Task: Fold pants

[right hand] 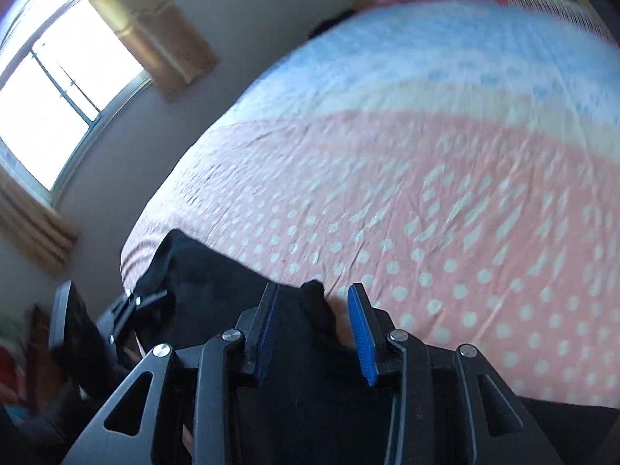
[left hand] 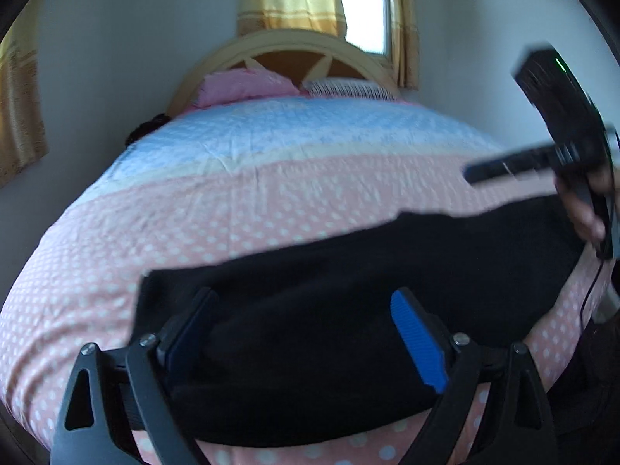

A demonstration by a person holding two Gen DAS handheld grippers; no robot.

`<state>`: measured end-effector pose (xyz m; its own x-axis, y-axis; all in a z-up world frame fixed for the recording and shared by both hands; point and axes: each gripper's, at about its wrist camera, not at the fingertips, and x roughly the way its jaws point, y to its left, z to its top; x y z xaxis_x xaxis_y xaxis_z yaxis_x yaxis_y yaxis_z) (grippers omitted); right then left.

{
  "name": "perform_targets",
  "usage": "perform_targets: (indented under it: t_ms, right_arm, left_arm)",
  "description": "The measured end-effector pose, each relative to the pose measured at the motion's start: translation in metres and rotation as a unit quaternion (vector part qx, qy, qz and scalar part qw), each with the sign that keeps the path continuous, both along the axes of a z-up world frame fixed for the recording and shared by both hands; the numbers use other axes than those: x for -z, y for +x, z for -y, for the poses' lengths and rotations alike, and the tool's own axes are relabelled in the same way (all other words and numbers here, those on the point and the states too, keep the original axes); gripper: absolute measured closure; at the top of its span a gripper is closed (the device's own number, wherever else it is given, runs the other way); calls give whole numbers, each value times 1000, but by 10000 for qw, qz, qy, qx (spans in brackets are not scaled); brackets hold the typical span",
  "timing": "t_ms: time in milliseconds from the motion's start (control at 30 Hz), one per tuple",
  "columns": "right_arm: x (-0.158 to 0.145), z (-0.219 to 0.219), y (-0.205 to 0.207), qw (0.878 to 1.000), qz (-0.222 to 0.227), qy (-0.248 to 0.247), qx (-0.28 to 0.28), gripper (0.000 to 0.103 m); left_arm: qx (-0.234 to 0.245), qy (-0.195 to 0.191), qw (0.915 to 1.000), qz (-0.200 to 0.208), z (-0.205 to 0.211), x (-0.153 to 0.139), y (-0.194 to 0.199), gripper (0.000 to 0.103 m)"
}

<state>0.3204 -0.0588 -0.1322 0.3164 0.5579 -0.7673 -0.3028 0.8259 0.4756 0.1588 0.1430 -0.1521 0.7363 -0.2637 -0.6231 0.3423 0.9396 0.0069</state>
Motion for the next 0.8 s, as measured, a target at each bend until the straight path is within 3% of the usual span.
perform_targets:
  t_ms: [67,100,167,333,433,500,533,667,800]
  right_arm:
    - [17,0,12,9985,-401,356,91,66]
    - [28,-1,19,9954,-718,619,105,73]
    - [34,-5,21,9942,-858,618,208,99]
    - [39,-13,22,9972,-625,353,227,99]
    - [27,-7,13,9978,-510,406,99,95]
    - [10,8,-4,9987,-362,347,43,70]
    - [-4,24,-19,9996,-173,222,51,64]
    - [-42,85,-72,9962,538,-649,225,63]
    - [-67,144,-137,9767,1124,-1741,568,63]
  left_arm:
    - [114,147,9994,-302,9,16,3,10]
    - [145,163,9989,-417,10,22,4,9]
    - [141,-32,9991,-401,5,24,5,8]
    - [223,-58,9991,-360,5,23,4,6]
    - [234,-110,9992,-314,4,23,2,5]
    - [234,-109,9993,-287,4,22,2,5]
    - [230,-111,9993,-283,3,22,0,5]
    - [164,-208,9992,-293,-2,11,-14,5]
    - [227,-200,9994,-143,7,2,-22,5]
